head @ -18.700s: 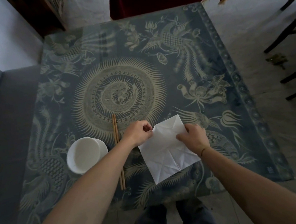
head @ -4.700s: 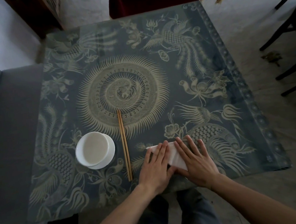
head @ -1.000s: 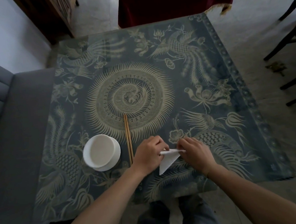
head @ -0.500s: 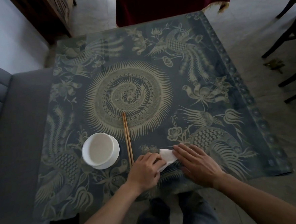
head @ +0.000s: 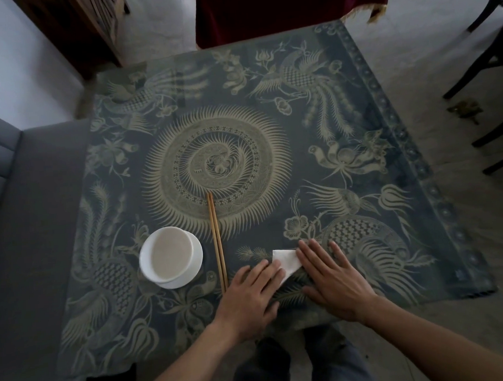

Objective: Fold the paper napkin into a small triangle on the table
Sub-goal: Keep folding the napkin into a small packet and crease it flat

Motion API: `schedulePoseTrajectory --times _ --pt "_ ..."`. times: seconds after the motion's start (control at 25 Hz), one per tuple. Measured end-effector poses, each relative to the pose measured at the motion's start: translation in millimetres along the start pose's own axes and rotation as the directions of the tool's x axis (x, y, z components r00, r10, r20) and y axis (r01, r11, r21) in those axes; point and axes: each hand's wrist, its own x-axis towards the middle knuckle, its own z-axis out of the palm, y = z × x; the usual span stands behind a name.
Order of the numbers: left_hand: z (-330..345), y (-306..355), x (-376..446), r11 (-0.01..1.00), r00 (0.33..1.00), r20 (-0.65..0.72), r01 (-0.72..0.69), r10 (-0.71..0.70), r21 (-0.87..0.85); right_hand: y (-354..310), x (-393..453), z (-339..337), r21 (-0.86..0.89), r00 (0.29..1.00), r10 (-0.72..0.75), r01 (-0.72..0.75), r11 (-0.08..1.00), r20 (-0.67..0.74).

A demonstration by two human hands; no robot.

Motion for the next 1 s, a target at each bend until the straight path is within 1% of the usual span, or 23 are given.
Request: schedulePoseTrajectory --times 0.2,0.36,0.52,0.76,1.0 --pt "4 -2 -5 0.999 0.998 0.067 0.004 -0.006 0.034 1 0 3 0.005 1.000 -0.004 0.004 1.000 -0.012" --pt "5 -2 -7 0.997 0.995 0.093 0.023 -0.030 0.077 -2 0 3 0.004 1.000 0.001 0.000 1.000 -0.031" --pt "2 -2 -7 0.991 0.995 0.093 0.012 -0.025 0.135 -11 2 5 -0.007 0.993 -0.113 0.113 0.994 -0.040" --pt "-1 0 -5 0.985 0.998 0.050 -0.043 0.035 0.168 -12 2 4 -0.018 0.992 -0.125 0.125 0.992 -0.021" --pt "12 -3 -16 0.985 0.993 0.076 -0.097 0.087 0.143 -13 1 2 -0.010 0.992 -0.123 0.123 0.992 -0.020"
